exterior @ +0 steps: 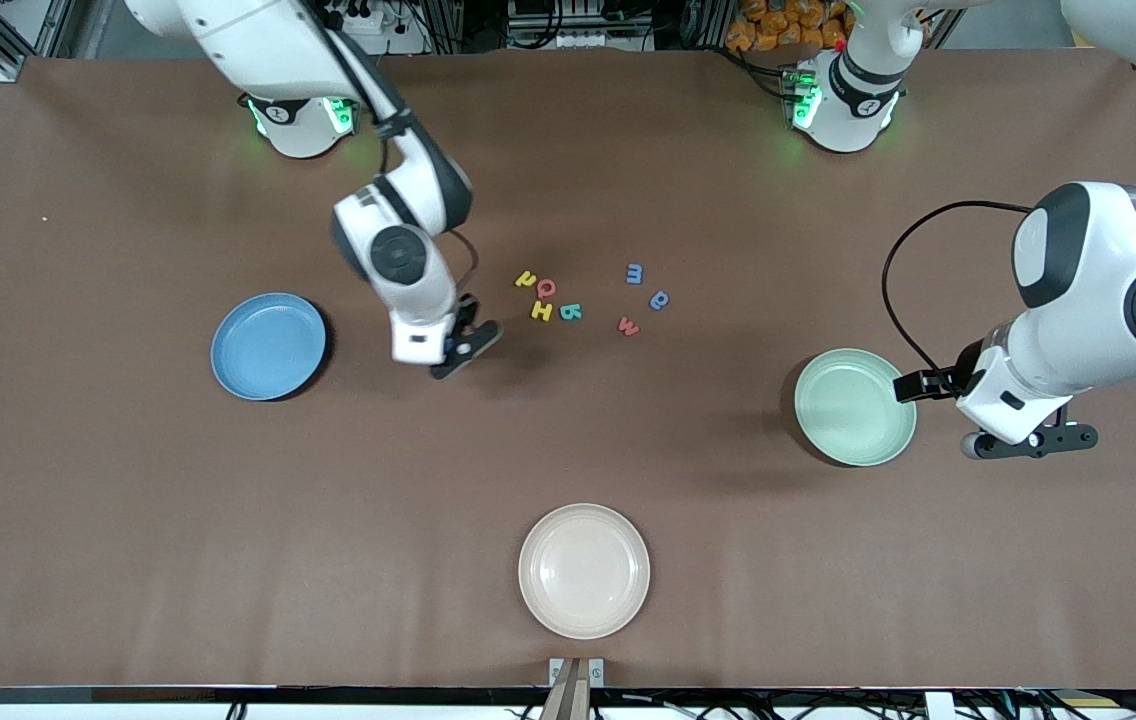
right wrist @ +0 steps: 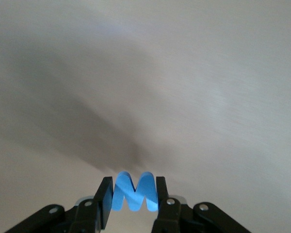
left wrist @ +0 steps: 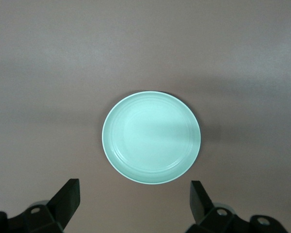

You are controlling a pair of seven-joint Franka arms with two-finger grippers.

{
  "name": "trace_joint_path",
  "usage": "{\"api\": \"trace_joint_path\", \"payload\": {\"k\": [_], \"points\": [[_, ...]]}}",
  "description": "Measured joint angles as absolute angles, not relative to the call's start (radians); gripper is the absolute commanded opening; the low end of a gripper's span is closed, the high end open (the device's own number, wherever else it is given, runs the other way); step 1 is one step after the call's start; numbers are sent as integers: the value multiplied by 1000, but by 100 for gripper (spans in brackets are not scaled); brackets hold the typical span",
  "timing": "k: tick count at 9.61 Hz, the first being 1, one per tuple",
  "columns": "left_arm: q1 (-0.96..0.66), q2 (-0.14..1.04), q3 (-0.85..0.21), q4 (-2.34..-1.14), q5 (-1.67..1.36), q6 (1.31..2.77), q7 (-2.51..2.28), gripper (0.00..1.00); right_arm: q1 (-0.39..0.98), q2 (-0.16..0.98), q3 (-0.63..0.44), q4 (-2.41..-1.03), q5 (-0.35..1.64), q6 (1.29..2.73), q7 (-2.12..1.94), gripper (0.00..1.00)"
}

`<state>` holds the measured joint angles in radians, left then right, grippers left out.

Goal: Sort uppercase to blue plate, lowercase to green plate
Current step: 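Carry the M onto the blue plate while the left gripper reaches the letters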

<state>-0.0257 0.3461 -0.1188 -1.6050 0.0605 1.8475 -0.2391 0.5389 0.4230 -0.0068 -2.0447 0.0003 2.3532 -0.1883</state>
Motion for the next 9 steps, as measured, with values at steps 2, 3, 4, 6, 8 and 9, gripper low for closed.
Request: {"api": "trace_joint_path", "payload": {"k": [2,3,4,6,8,9], "points": [[-26,346,-119,-1605,60,1848,-239,100,511,392,-95,-2045,0,2258,-323,31],[-27,347,-120,-1605,60,1848,-239,100,500,387,-151,-2046,0,2227,-399,31],[-30,348,-122,-1605,61,1847,-239,100,485,387,-188,-2049,1,2200,-452,31],[-80,355,-133,-1620,61,1844,-304,100,447,389,-216,-2073,1,2162,-487,34],[-202,372,-139,-1646,61,1844,-417,100,425,392,-219,-2097,1,2163,-522,46],[-257,378,-140,-1653,61,1844,-474,100,414,394,-219,-2103,1,2169,-536,63]]}}
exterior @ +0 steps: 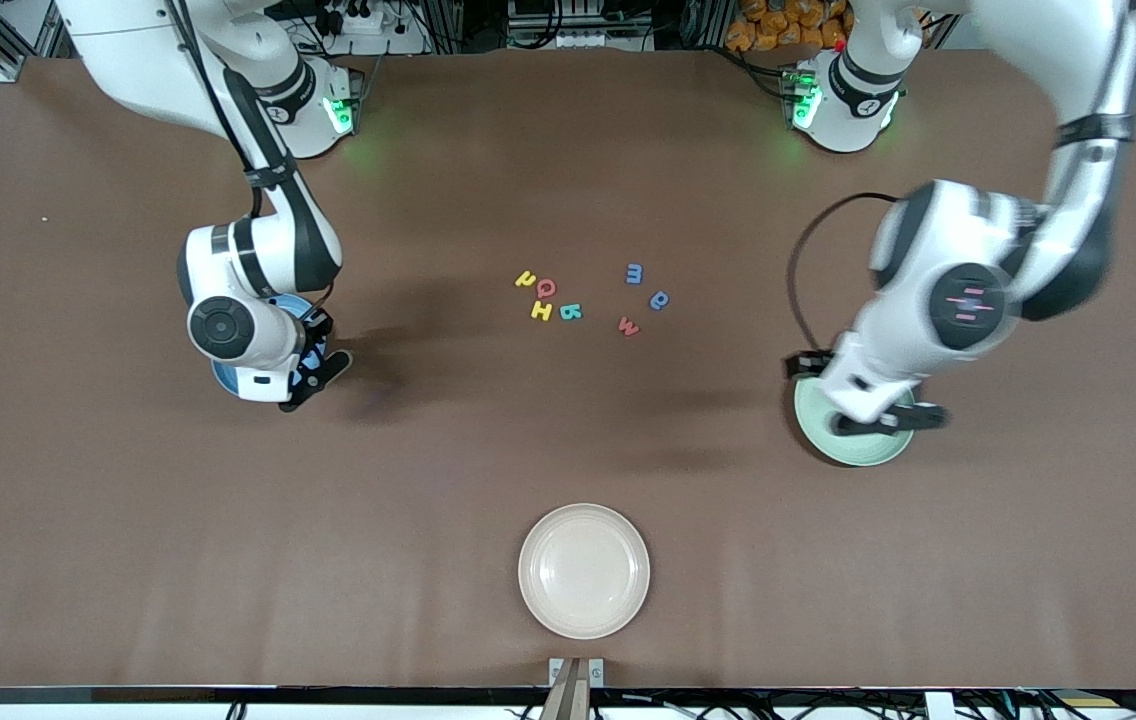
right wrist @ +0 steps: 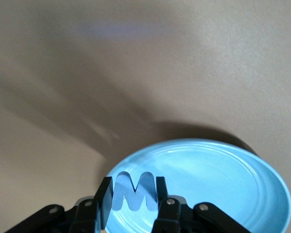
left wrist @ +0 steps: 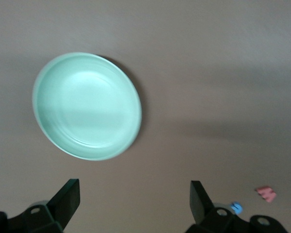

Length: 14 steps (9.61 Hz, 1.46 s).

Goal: Sort uppercase to blue plate, lowercase to green plate
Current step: 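Carry the M onto the blue plate while the left gripper reaches the letters, then grasp the pink m with the left gripper while the right gripper grasps the H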

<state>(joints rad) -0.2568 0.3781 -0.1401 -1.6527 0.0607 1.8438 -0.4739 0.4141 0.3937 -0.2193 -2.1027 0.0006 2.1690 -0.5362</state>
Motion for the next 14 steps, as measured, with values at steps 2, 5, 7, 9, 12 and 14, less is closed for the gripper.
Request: {"api": "trace_joint_path", "payload": {"k": [2,5,7,9,12,14], "points": [[-341,388,-141,-1657,61,1844,-594,100,408,399,-219,-2118,1,2189,-541,100],[-441,463,-142,-1659,59,1903,-820,100,413,400,-215,-2119,132,2194,-531,100],[-486,515,-142,-1659,53,1986,-990,100,434,399,-185,-2112,157,2196,-382,100],[-538,568,-142,-1660,53,2067,-1179,100,466,398,-115,-2088,157,2197,-198,100],[-585,629,-142,-1660,53,2164,-1388,100,521,395,-25,-2067,157,2250,40,100],[-600,650,-142,-1663,53,2207,-1485,100,622,394,-4,-2066,156,2309,286,100]]}}
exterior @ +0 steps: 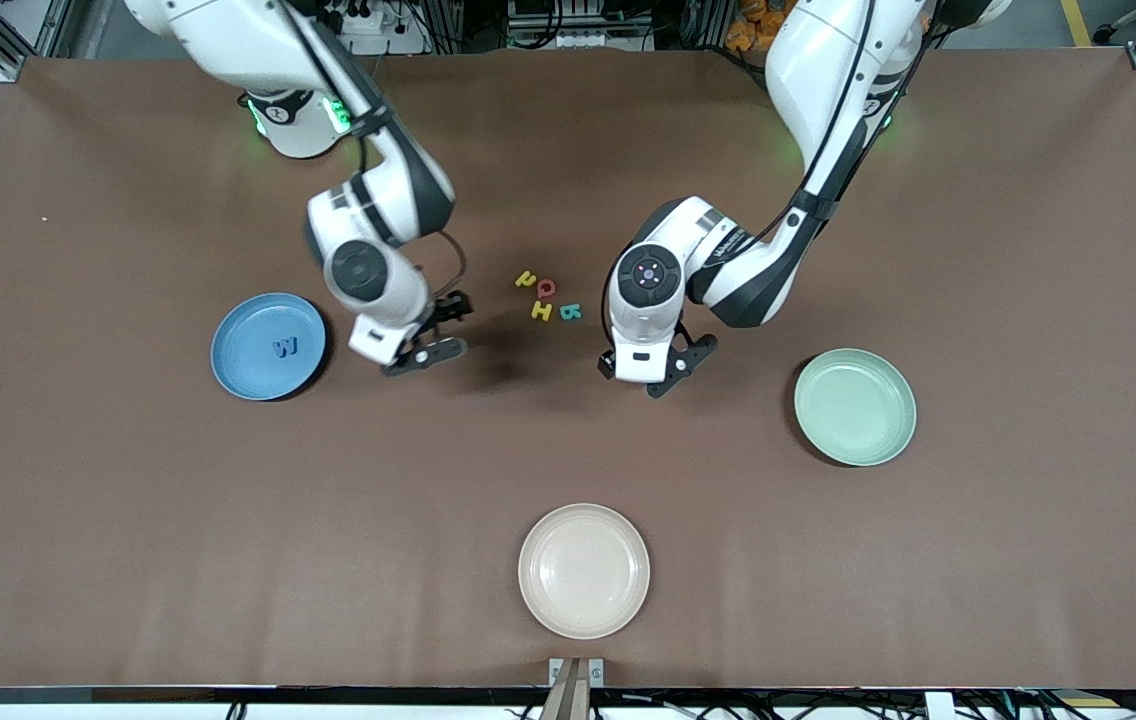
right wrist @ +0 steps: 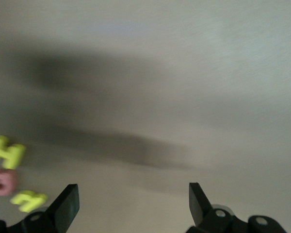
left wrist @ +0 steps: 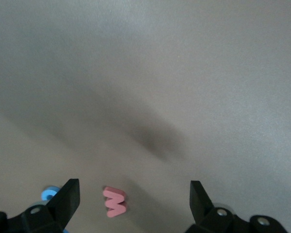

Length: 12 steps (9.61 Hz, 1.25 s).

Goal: Sort uppercase to blue plate, lowercase to green plate
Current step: 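Grasp the pink m with the left gripper while the right gripper grasps the H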

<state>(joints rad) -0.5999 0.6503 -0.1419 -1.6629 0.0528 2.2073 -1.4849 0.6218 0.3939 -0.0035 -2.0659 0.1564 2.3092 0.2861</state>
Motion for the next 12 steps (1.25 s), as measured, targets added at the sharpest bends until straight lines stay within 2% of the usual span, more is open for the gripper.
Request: {"api": "trace_joint_path", "payload": {"k": [2,4,6,9,12], "points": [[-619,660,-142,-1697,53,2284,-1580,100,757,395,0,-2067,152,2373,544,100],[-626,660,-142,-1748,53,2361,-1655,100,833,404,0,-2069,131,2443,714,100],[-626,655,-141,-1810,53,2450,-1679,100,840,418,-4,-2074,111,2501,754,98],[-647,625,-141,-1880,53,2509,-1717,100,839,466,-8,-2079,102,2609,776,95],[-667,617,-141,-1912,53,2542,-1737,100,845,502,-6,-2078,95,2644,807,82]]}}
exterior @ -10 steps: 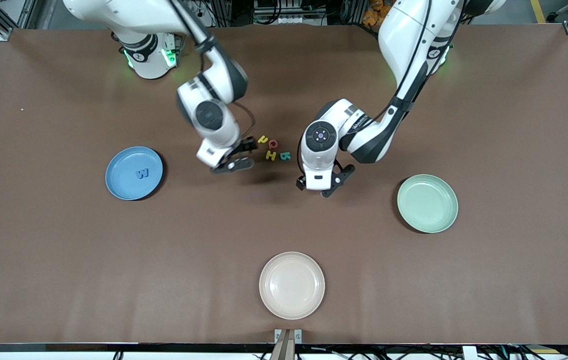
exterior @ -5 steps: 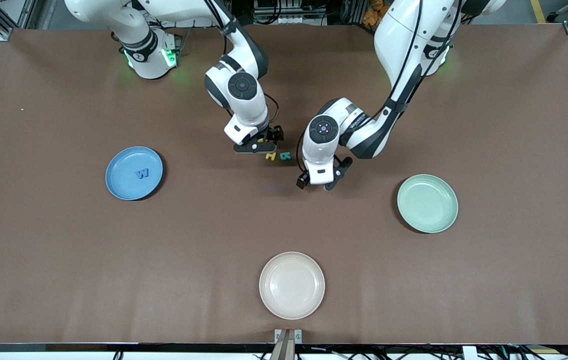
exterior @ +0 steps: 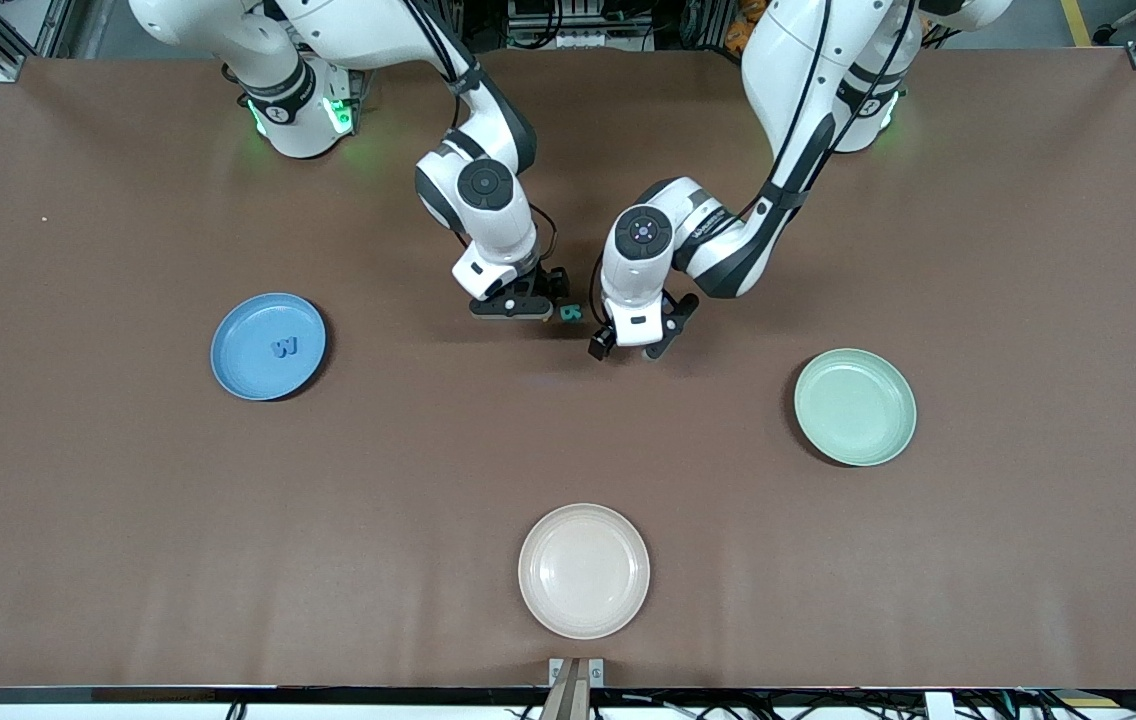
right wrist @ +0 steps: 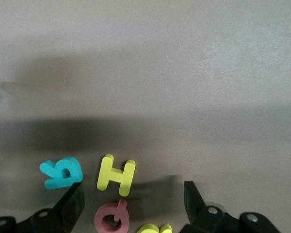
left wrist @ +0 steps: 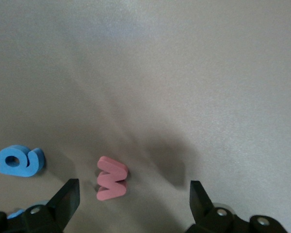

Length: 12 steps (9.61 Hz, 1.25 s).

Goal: Sort uppercase to blue plate, lowercase to green plate
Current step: 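Grasp the pink m with the left gripper while the right gripper grasps the H, then place the m on the green plate while the right gripper places the H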

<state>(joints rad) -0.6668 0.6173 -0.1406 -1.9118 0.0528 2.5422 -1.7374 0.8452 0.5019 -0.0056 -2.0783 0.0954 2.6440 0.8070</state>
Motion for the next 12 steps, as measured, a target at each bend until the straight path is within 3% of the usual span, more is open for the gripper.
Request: {"api": "trace_joint_path", "payload": {"k": [1,3,4,6,9,12], "points": [[-667,617,-139,-1923,53,2561,-1737,100,849,510,-5,-2077,95,2650,820,71],[-667,617,-136,-1946,53,2593,-1737,100,863,518,-4,-2074,95,2666,838,68],[-667,617,-136,-1952,53,2598,-1737,78,864,525,-4,-2072,95,2674,841,66],[-667,616,-136,-1953,53,2601,-1737,0,864,538,-5,-2063,95,2680,850,63],[-674,597,-136,-1961,53,2599,-1737,0,864,545,-6,-2048,95,2680,860,30],[-680,590,-131,-1966,59,2597,-1738,0,864,547,-13,-2038,95,2679,861,23]]}}
